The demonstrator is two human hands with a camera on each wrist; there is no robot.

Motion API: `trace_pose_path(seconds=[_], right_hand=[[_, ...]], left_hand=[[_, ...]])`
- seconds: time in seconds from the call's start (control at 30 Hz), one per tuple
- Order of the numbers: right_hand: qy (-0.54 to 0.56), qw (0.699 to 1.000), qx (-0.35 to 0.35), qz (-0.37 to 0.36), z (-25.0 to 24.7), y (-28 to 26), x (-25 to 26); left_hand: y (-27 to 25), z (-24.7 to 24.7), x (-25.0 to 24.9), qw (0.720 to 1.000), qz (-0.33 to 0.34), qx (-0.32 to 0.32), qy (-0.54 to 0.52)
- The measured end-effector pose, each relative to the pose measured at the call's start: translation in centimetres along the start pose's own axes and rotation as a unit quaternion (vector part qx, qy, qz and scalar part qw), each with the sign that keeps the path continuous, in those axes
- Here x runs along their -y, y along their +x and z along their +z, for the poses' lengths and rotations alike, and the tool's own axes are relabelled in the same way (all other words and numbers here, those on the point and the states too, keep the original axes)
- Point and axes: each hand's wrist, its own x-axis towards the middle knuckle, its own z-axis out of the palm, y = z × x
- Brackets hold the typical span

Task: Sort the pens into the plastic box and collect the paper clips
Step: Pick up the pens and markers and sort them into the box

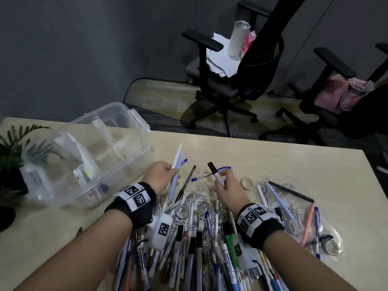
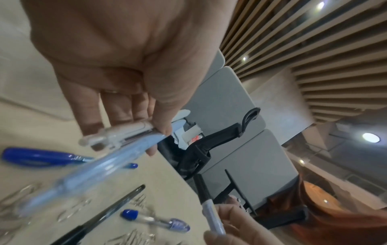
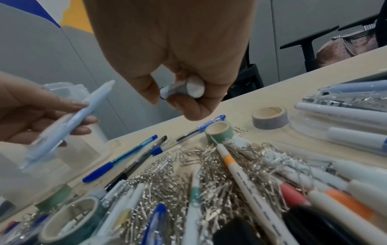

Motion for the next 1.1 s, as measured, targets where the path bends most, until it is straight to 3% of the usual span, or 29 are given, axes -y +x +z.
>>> trace_pose_path(seconds=[0.3, 0.5, 0.77, 1.1], right_hand=[[-0.057, 0.989, -0.075, -0.118, -0.3, -0.9, 6.3], [-0.066, 0.971, -0.083, -0.213, 1.3, -1.3, 12.9], [-0.021, 0.961, -0.013, -0.277, 8.2, -1.1, 21.9], [-0.079, 0.956, 0.054, -0.279, 15.7, 0.0, 28.3]], left_hand=[[-4.8, -6.5, -0.9, 0.986, 0.071, -0.071, -0.129], [-8.0, -12.4, 0.5, 0.969, 0.087, -0.139, -0.183], [-10.7, -20.3, 5.4, 0.945, 0.063, -0.228, -0.225], [-11.2, -23.0, 8.4, 0.945, 0.033, -0.227, -0.235]])
